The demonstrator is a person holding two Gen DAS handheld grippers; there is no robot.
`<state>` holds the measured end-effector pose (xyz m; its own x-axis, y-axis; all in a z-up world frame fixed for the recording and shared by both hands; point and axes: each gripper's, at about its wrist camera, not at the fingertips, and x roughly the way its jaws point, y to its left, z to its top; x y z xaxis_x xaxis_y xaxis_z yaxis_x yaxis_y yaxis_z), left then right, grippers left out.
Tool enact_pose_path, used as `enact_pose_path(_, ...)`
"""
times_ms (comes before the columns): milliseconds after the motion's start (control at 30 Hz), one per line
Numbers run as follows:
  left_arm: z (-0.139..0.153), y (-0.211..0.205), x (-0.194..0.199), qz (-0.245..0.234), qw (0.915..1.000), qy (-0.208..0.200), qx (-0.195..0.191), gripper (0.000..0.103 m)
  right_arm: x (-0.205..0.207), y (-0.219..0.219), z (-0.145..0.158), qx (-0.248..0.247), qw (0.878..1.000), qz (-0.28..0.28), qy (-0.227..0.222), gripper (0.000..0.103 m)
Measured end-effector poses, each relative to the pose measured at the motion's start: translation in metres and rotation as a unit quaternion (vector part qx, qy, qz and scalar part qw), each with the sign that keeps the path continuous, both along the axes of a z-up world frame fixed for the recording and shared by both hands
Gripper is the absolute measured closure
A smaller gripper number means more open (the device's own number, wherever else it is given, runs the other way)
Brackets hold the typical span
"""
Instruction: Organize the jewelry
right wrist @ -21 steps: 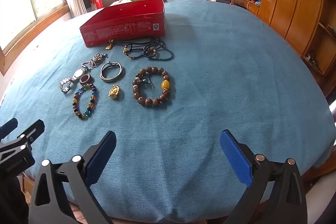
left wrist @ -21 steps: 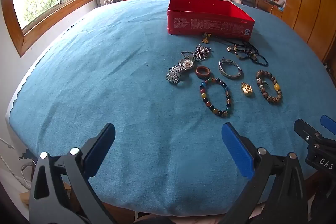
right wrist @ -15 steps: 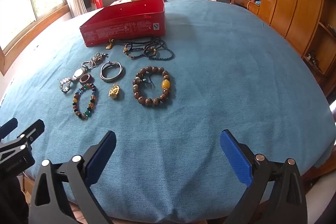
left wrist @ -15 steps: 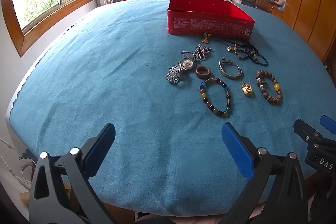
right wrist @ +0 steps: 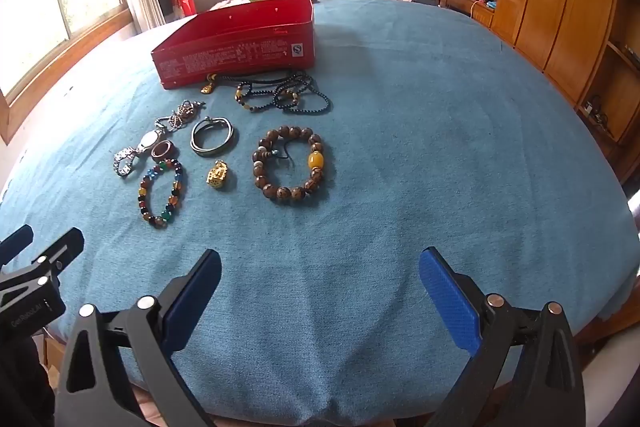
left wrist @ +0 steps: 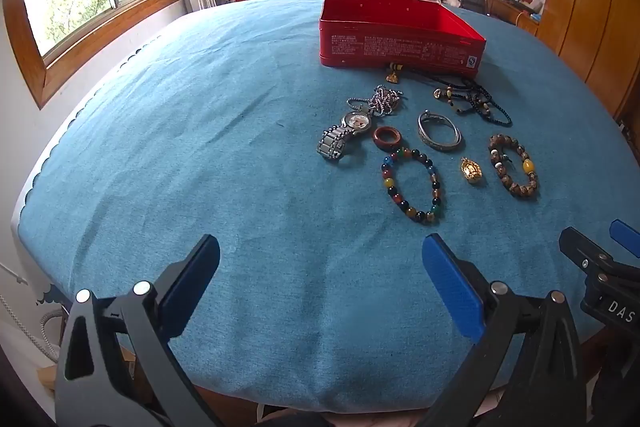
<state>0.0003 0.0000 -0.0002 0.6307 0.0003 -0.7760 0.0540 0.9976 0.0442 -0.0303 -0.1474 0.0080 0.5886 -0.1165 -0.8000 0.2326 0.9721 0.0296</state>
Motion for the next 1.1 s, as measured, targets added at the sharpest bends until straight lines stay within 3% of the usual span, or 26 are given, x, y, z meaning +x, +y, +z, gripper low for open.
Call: enact_pose_path(1100,0.0002,-0.0001,-0.0004,0.000,1.0000,0.000,0.001,0.003,0.0041,0.0023,-0.0042,0.003,1.000,0.001,0.004,0.004)
